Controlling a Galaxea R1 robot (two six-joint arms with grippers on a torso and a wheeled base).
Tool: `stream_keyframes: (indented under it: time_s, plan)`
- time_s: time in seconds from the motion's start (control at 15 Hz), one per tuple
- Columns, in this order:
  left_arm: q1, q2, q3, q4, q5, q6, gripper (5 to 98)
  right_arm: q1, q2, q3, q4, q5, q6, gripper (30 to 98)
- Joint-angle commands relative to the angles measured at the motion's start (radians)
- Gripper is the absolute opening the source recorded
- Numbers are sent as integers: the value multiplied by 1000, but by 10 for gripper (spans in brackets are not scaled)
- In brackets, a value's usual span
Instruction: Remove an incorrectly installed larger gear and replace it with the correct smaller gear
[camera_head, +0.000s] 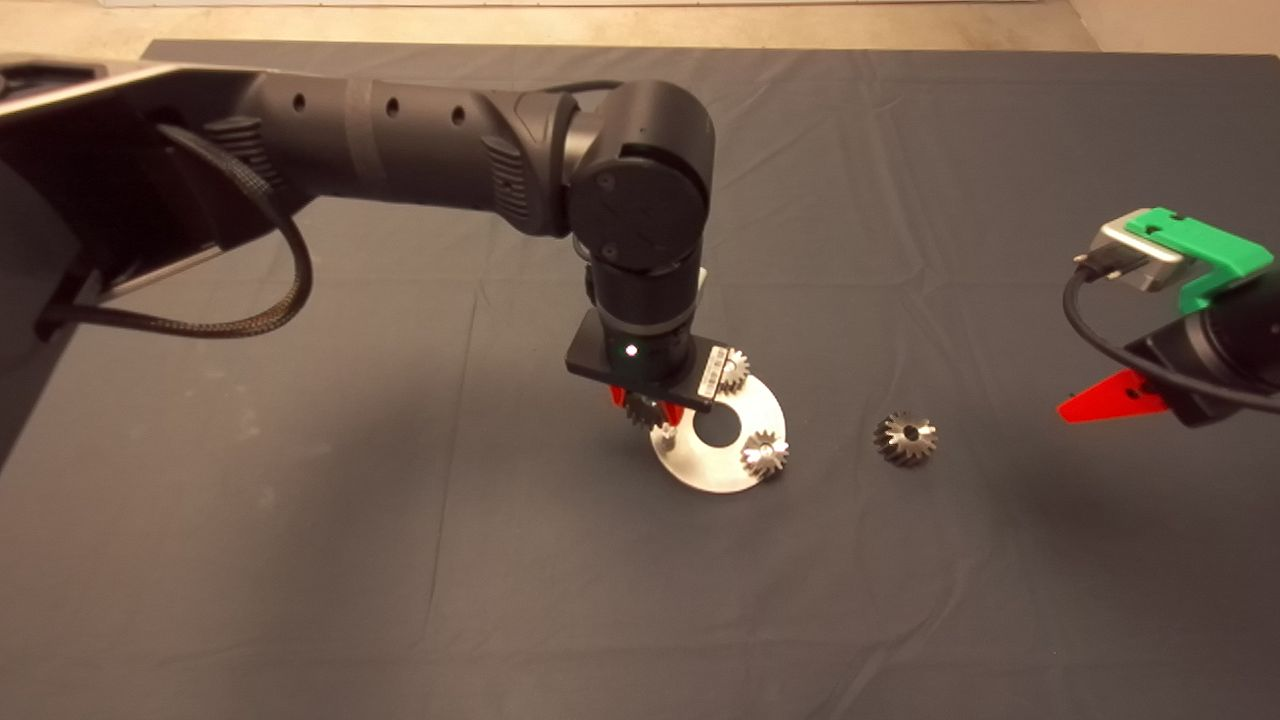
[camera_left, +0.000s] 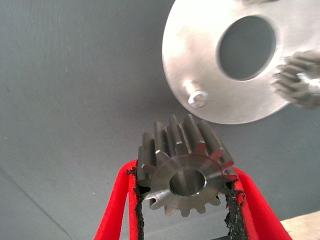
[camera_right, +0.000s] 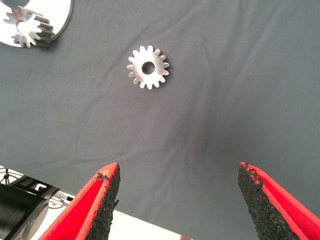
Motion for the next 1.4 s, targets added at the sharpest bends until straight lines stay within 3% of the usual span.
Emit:
stream_keyframes:
  time_s: [0.0,0.13,0.33,0.53,1.33]
  plan:
    - [17,5,6,19,20,-52,291,17,1,4,32,0,-4,628]
    - [41,7,8,53,20,-61,289,17,1,4,32,0,-4,628]
    - [54,5,6,56,20,-63,286,17,0,4,32,0,-4,628]
    - [55,9,6,83,19,-102,285,17,0,4,33,0,-4,628]
    - [63,64,-77,89,13,-93,284,17,0,4,34,0,-4,628]
